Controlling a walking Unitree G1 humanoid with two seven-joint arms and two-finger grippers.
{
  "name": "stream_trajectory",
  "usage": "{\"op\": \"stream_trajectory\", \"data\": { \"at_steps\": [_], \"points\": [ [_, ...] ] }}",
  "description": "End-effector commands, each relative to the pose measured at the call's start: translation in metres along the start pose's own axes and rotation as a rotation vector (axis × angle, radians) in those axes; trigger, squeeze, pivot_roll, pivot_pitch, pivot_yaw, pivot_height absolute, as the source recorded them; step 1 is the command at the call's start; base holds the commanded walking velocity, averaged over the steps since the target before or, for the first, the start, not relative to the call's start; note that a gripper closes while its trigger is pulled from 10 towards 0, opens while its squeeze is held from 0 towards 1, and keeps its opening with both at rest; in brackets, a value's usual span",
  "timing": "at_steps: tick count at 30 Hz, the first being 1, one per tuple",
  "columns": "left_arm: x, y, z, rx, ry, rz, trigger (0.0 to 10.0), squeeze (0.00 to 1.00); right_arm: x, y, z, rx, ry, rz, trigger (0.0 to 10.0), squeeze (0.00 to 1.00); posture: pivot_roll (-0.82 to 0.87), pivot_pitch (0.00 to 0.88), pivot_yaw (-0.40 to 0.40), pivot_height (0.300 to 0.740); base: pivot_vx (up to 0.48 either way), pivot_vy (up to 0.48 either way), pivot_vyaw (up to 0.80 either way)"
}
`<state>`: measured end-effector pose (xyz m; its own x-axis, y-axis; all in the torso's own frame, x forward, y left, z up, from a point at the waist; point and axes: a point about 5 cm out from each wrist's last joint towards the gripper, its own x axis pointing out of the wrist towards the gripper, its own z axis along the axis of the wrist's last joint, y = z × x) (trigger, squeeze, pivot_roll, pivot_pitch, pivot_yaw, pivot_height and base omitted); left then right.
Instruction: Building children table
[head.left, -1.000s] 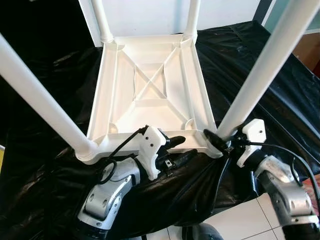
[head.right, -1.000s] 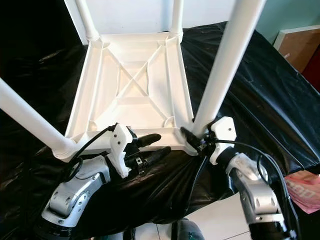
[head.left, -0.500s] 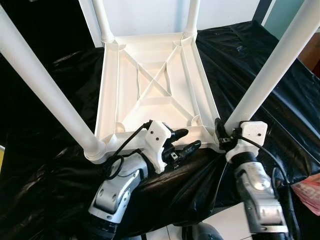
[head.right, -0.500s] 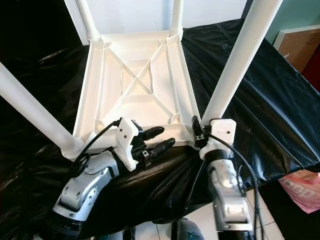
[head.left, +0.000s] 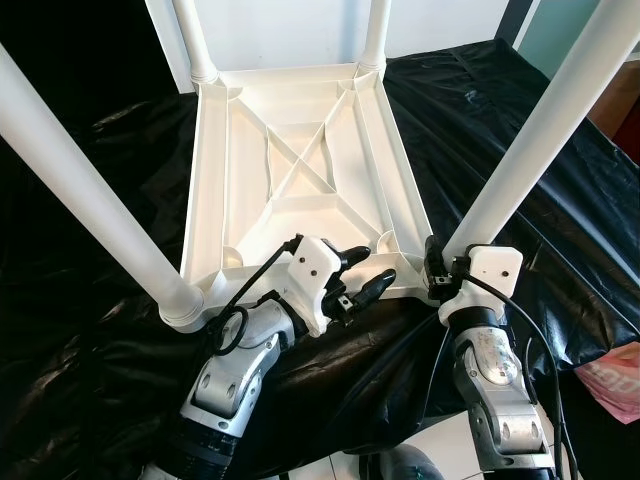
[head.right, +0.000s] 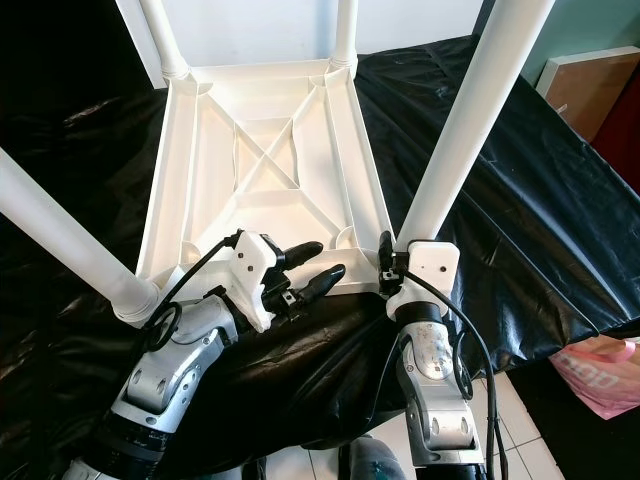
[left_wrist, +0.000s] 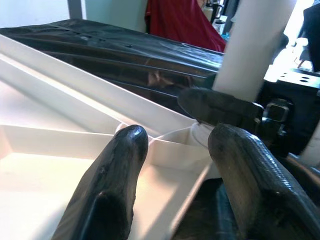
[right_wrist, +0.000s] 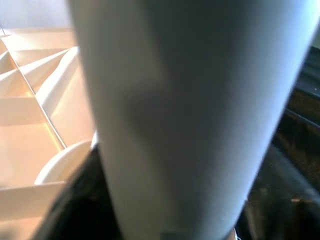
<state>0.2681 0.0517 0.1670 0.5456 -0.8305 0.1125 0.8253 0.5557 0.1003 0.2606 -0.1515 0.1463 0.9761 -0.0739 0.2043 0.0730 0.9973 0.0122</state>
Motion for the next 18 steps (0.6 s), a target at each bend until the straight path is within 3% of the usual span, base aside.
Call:
{"op": "stream_trajectory", "data": {
  "at_steps": [1, 12, 13, 14, 15, 17, 18],
  "points": [
    [0.0, 0.001, -0.001, -0.005, -0.003, -0.004, 10.0, 0.0, -0.001, -0.005, -0.005, -0.003, 0.017, -0.008, 10.0, 1.0, -0.03, 0.151, -0.016, 0.74, 0.0, 0.0, 0.0],
    [-0.002, -0.005, -0.004, -0.041, -0.005, -0.079, 10.0, 0.0, 0.0, -0.016, 0.001, -0.013, -0.026, 0.133, 10.0, 1.0, -0.03, 0.126, -0.01, 0.74, 0.0, 0.0, 0.0],
    [-0.004, -0.006, -0.005, -0.04, -0.004, -0.096, 10.0, 0.0, 0.001, -0.02, 0.001, -0.013, -0.026, 0.187, 10.0, 0.27, -0.03, 0.121, -0.009, 0.74, 0.0, 0.0, 0.0],
    [-0.005, -0.008, -0.006, -0.042, -0.001, -0.111, 10.0, 0.0, 0.003, -0.022, 0.0, -0.02, -0.019, 0.267, 10.0, 0.0, -0.03, 0.121, -0.009, 0.74, 0.0, 0.0, 0.0],
    [-0.005, -0.008, -0.006, -0.042, -0.001, -0.111, 10.0, 0.0, 0.003, -0.022, 0.0, -0.02, -0.019, 0.267, 10.0, 0.0, -0.03, 0.121, -0.009, 0.74, 0.0, 0.0, 0.0],
    [-0.008, -0.009, -0.009, -0.042, 0.012, -0.131, 10.0, 0.0, 0.007, -0.023, -0.002, -0.036, -0.002, 0.415, 10.0, 0.0, -0.03, 0.116, -0.008, 0.74, 0.0, 0.0, 0.0],
    [-0.008, -0.009, -0.009, -0.042, 0.012, -0.131, 10.0, 0.0, 0.007, -0.023, -0.002, -0.036, -0.002, 0.415, 10.0, 0.0, -0.03, 0.116, -0.008, 0.74, 0.0, 0.0, 0.0]
  ]
}}
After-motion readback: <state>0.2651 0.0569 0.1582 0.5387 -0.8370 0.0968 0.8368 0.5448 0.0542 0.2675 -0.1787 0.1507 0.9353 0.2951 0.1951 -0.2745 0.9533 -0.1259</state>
